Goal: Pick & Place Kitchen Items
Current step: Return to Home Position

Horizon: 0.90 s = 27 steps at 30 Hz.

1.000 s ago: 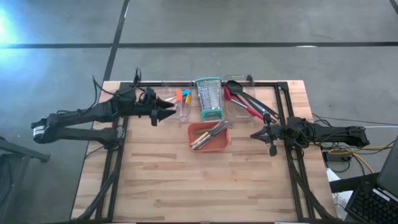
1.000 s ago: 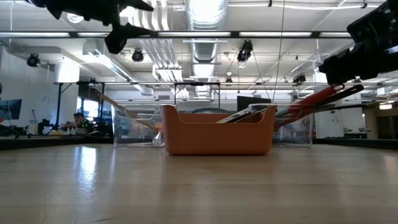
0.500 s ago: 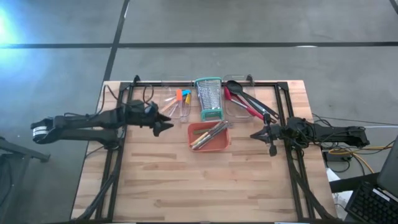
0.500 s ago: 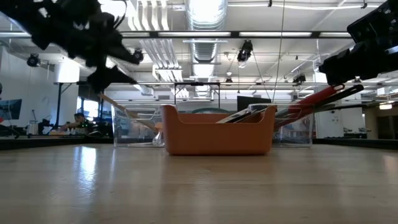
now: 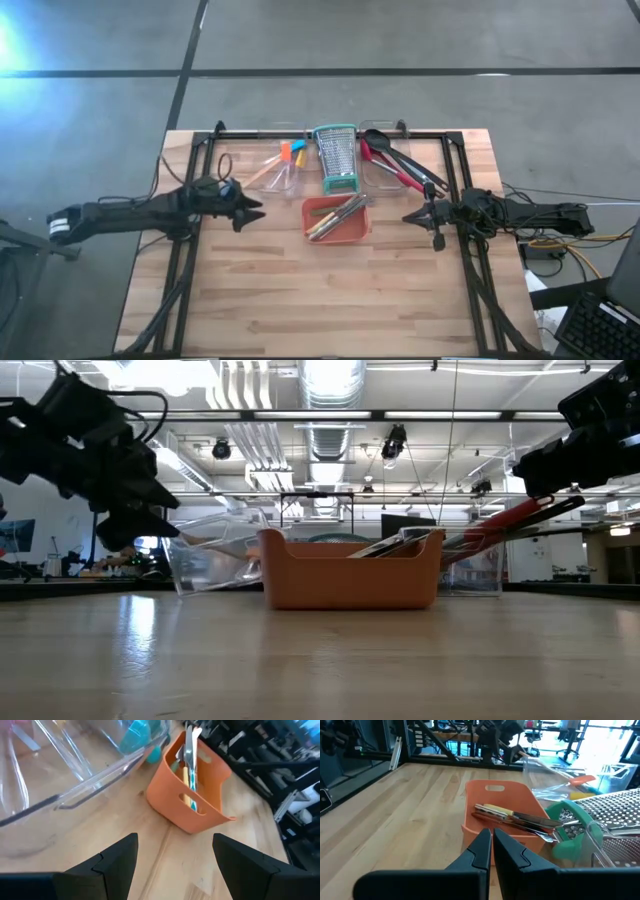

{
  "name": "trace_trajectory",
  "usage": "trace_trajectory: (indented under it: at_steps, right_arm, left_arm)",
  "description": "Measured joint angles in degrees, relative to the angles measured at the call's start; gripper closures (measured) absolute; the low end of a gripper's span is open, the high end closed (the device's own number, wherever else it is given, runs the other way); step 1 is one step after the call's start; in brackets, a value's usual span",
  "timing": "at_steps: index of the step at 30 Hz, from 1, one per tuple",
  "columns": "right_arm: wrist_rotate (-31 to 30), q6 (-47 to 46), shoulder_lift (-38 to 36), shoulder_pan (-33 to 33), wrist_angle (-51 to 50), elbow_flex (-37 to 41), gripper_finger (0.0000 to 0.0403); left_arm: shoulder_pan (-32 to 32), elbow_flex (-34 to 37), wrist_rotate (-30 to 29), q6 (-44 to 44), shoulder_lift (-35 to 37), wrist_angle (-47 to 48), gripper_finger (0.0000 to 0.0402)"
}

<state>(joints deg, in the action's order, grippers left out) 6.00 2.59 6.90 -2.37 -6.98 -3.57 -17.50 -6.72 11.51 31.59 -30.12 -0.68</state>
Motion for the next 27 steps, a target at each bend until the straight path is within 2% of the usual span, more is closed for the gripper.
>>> trace_trajectory:
  at_steps: [10, 23, 27]
  right_arm:
    - [0.0, 0.0, 0.0, 0.0, 0.0, 0.0, 0.039]
    - [0.0, 0.0, 0.0, 0.0, 0.0, 0.0, 0.039]
    - [0.0, 0.0, 0.0, 0.0, 0.0, 0.0, 0.039]
  left_arm:
    - [0.0, 6.2, 0.2, 0.4, 16.9, -1.7, 0.0138]
    - [0.1, 6.3, 0.0, 0.2, 29.9, -1.2, 0.0138]
    - [0.8, 6.3, 0.4, 0.6, 30.1, -1.8, 0.0138]
